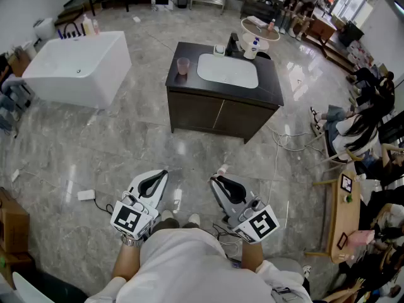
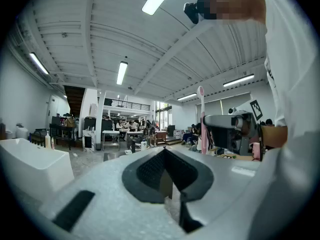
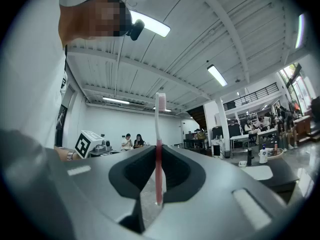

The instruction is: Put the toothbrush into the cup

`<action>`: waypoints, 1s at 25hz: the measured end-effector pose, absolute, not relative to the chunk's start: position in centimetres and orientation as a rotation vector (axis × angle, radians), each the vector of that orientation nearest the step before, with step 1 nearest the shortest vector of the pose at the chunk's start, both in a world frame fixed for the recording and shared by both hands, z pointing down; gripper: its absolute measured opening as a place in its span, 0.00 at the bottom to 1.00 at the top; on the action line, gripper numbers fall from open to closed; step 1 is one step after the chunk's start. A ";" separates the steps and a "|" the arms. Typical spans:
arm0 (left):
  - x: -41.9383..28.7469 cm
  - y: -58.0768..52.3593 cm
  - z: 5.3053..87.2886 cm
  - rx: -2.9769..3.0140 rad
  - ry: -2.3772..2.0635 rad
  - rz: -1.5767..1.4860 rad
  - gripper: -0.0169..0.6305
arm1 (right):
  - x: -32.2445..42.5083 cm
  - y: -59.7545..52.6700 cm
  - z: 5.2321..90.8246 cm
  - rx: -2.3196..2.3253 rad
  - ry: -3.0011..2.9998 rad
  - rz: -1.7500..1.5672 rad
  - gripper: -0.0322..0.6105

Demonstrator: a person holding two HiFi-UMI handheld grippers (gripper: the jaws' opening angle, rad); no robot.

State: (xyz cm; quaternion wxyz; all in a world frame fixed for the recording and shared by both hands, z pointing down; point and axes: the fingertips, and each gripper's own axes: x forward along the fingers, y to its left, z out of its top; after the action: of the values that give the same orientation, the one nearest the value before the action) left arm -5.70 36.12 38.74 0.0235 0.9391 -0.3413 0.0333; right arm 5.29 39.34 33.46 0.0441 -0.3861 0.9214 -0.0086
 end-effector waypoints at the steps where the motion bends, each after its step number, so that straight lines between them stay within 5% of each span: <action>1: -5.7 36.1 38.7 2.908 -1.059 0.105 0.03 | 5.2 39.3 33.5 -1.179 2.819 -0.023 0.12; 25: -4.4 35.3 39.6 2.891 -1.083 0.125 0.03 | 6.0 38.2 34.1 -1.179 2.836 -0.024 0.13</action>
State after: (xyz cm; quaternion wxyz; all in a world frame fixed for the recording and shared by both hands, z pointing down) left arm -4.39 35.26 39.57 0.0259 0.9354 -0.3503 0.0406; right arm 6.00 38.23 34.11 0.0353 -0.3837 0.9228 -0.0078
